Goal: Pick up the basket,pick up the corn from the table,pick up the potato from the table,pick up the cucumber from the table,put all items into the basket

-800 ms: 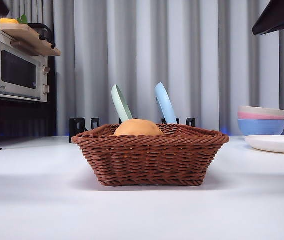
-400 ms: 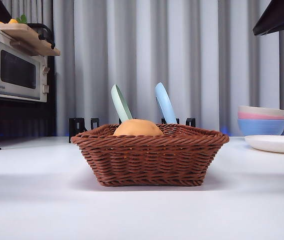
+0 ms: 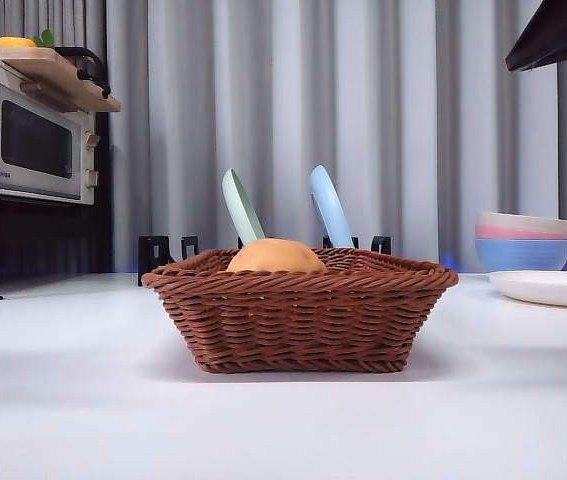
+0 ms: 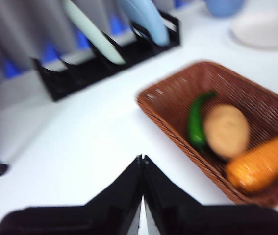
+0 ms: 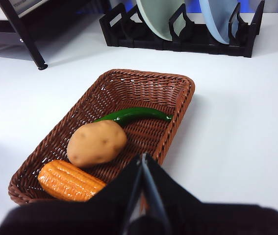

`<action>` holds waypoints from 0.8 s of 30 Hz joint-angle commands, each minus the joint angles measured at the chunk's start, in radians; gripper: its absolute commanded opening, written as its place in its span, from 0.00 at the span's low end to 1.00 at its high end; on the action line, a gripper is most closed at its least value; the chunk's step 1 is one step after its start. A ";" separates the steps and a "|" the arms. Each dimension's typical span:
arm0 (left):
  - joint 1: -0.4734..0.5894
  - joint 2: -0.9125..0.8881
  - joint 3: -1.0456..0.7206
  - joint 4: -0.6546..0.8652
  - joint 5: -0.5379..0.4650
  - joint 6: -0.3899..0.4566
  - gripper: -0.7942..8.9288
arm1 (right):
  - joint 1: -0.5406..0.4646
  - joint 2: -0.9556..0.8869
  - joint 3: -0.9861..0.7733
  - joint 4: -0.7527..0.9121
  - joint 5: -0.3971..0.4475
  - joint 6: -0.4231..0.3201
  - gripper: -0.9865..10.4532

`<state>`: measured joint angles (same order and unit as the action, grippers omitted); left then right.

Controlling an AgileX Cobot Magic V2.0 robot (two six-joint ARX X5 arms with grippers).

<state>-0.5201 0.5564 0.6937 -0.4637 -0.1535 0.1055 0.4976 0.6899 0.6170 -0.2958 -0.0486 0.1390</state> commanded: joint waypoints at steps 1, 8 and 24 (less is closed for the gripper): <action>0.082 -0.058 -0.071 0.057 0.037 0.015 0.08 | 0.000 -0.001 -0.008 0.006 0.003 0.009 0.09; 0.294 -0.259 -0.336 0.254 0.188 0.004 0.08 | 0.000 -0.001 -0.008 0.006 0.003 0.009 0.09; 0.451 -0.555 -0.691 0.283 0.192 -0.078 0.08 | 0.000 -0.001 -0.008 0.006 0.003 0.009 0.09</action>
<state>-0.0734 0.0059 0.0177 -0.1806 0.0372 0.0490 0.4976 0.6899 0.6170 -0.2962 -0.0486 0.1390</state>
